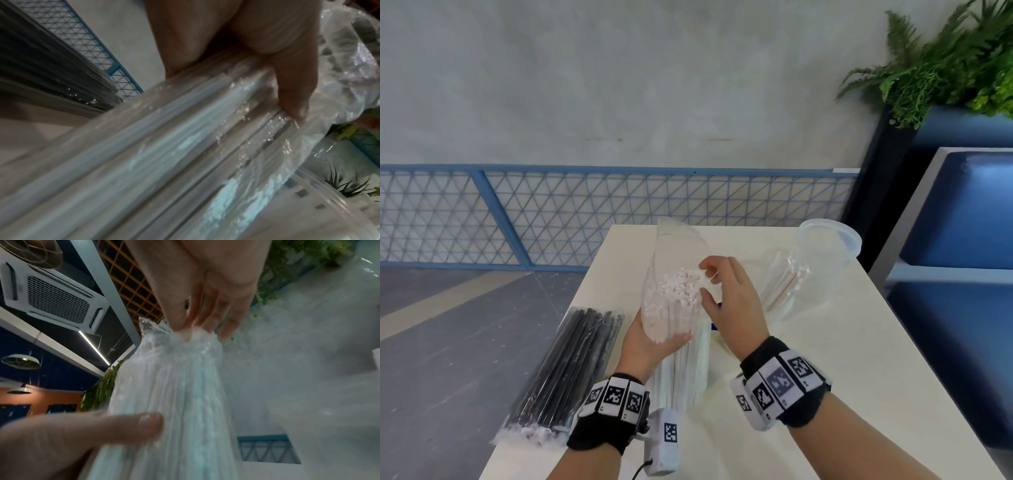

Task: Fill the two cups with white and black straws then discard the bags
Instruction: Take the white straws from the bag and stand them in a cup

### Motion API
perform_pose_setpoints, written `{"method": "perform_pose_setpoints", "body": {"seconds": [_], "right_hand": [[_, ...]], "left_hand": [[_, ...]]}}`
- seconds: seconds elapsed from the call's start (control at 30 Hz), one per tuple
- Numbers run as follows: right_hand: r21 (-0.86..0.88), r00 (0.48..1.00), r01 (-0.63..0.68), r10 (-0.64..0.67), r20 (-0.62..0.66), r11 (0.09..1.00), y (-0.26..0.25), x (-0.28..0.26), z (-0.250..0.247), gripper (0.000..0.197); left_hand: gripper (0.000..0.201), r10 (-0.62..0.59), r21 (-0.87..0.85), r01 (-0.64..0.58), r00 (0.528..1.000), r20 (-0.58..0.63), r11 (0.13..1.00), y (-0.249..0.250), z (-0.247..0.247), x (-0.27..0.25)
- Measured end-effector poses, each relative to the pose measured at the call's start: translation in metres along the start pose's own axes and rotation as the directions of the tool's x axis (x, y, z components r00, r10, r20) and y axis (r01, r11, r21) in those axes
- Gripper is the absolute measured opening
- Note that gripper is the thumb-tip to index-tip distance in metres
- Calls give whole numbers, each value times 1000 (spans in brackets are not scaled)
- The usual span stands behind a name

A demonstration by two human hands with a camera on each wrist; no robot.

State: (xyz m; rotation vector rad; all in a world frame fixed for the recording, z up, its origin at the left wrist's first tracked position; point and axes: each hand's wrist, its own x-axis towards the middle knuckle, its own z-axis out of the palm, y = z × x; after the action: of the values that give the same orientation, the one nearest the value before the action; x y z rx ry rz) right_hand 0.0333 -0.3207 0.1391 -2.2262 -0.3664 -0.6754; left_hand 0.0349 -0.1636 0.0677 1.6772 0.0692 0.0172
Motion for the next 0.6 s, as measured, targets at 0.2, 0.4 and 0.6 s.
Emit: {"method": "perform_pose_setpoints", "body": {"seconds": [0.2, 0.4, 0.6], "right_hand": [[-201, 931, -79, 145, 336, 976, -6, 8, -3, 62], [-108, 860, -221, 246, 447, 969, 6, 18, -7, 67], [46, 915, -272, 244, 321, 961, 18, -2, 9, 60]], "left_hand": [[72, -24, -26, 25, 1000, 15, 999, -3, 0, 0], [66, 0, -55, 1, 1000, 15, 999, -2, 1, -3], [84, 21, -74, -19, 999, 26, 997, -4, 0, -3]]}}
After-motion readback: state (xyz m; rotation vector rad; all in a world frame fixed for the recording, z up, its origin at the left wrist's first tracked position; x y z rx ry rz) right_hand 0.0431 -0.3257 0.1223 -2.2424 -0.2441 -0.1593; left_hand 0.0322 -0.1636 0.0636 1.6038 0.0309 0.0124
